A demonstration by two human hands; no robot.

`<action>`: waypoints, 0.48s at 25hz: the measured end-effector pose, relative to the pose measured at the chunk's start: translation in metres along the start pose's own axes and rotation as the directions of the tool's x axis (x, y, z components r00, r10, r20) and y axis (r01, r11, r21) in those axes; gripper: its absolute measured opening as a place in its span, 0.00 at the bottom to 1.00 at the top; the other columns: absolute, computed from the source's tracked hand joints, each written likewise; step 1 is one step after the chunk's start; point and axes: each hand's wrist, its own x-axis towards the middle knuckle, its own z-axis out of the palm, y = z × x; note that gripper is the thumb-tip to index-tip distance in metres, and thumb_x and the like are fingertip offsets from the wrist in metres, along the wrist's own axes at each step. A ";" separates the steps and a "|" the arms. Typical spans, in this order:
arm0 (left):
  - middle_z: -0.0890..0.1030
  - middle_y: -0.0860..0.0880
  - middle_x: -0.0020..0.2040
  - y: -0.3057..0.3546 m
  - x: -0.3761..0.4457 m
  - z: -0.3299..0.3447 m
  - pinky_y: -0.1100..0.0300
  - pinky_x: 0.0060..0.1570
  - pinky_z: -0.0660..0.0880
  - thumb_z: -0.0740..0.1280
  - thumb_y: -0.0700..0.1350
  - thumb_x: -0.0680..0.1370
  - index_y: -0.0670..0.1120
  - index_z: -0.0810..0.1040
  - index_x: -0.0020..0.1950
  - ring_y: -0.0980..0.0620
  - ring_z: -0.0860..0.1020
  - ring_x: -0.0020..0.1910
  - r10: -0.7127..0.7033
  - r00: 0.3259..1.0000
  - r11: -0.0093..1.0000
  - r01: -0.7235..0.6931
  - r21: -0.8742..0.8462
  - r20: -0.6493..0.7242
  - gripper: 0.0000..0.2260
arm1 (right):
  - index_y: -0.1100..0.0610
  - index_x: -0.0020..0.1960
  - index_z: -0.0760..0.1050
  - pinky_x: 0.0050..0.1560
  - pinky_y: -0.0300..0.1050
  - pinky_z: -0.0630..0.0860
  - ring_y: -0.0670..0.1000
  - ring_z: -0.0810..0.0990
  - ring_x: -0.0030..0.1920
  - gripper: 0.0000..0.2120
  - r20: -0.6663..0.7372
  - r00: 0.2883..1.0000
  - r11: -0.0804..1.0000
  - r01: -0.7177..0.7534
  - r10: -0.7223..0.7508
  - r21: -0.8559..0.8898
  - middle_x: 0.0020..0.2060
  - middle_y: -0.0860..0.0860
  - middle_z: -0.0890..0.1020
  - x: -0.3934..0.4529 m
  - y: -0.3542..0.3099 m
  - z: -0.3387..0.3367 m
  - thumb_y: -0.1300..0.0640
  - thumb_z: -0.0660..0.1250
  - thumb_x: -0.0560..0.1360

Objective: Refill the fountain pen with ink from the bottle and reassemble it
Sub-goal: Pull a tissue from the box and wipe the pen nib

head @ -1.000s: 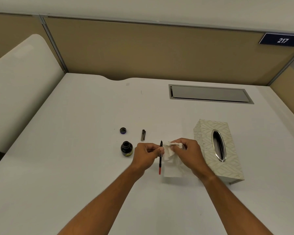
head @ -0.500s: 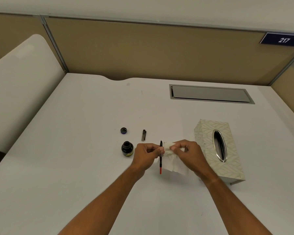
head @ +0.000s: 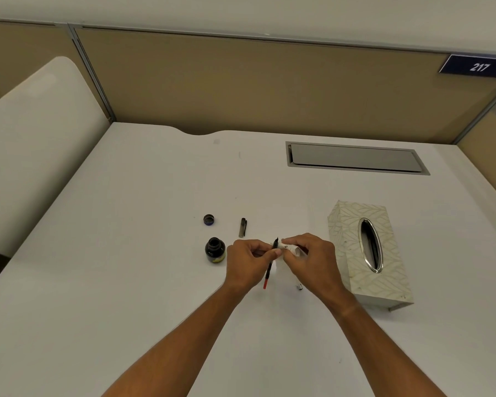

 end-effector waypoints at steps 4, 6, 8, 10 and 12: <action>0.84 0.53 0.33 0.000 0.000 0.001 0.58 0.40 0.82 0.77 0.48 0.68 0.48 0.86 0.39 0.59 0.83 0.33 0.039 0.999 0.995 -0.036 0.094 -0.031 0.05 | 0.56 0.42 0.84 0.36 0.28 0.75 0.44 0.82 0.36 0.03 -0.024 1.000 1.000 0.008 -0.008 0.019 0.34 0.46 0.84 -0.001 -0.004 -0.002 0.61 0.75 0.69; 0.84 0.54 0.33 0.000 -0.001 0.003 0.61 0.39 0.81 0.77 0.50 0.68 0.48 0.86 0.40 0.60 0.82 0.33 0.043 0.998 0.991 -0.037 0.131 -0.039 0.07 | 0.58 0.43 0.85 0.38 0.28 0.75 0.44 0.82 0.36 0.02 -0.030 0.999 1.000 0.031 -0.031 -0.003 0.35 0.49 0.85 -0.001 -0.005 -0.001 0.61 0.75 0.70; 0.84 0.55 0.33 0.000 -0.001 0.004 0.63 0.38 0.80 0.77 0.51 0.67 0.47 0.86 0.40 0.62 0.82 0.33 0.043 0.998 0.985 -0.034 0.171 -0.049 0.09 | 0.59 0.44 0.85 0.40 0.33 0.77 0.46 0.82 0.37 0.03 -0.040 0.998 0.999 0.045 -0.046 -0.022 0.37 0.51 0.86 0.000 -0.005 0.001 0.61 0.75 0.70; 0.84 0.54 0.34 0.000 0.001 0.005 0.64 0.39 0.80 0.76 0.52 0.68 0.47 0.86 0.41 0.62 0.82 0.34 0.053 0.997 0.978 -0.040 0.205 -0.056 0.09 | 0.59 0.44 0.85 0.39 0.35 0.77 0.46 0.82 0.37 0.03 -0.053 0.997 0.998 0.060 -0.062 -0.033 0.37 0.51 0.85 -0.001 -0.004 0.003 0.61 0.75 0.70; 0.85 0.53 0.35 0.001 0.001 0.005 0.63 0.39 0.80 0.76 0.51 0.68 0.47 0.86 0.41 0.61 0.82 0.34 0.063 0.996 0.971 -0.047 0.236 -0.061 0.09 | 0.59 0.44 0.85 0.38 0.32 0.76 0.46 0.82 0.38 0.04 -0.065 0.996 0.998 0.054 -0.056 -0.033 0.37 0.51 0.85 -0.001 -0.003 0.005 0.61 0.75 0.70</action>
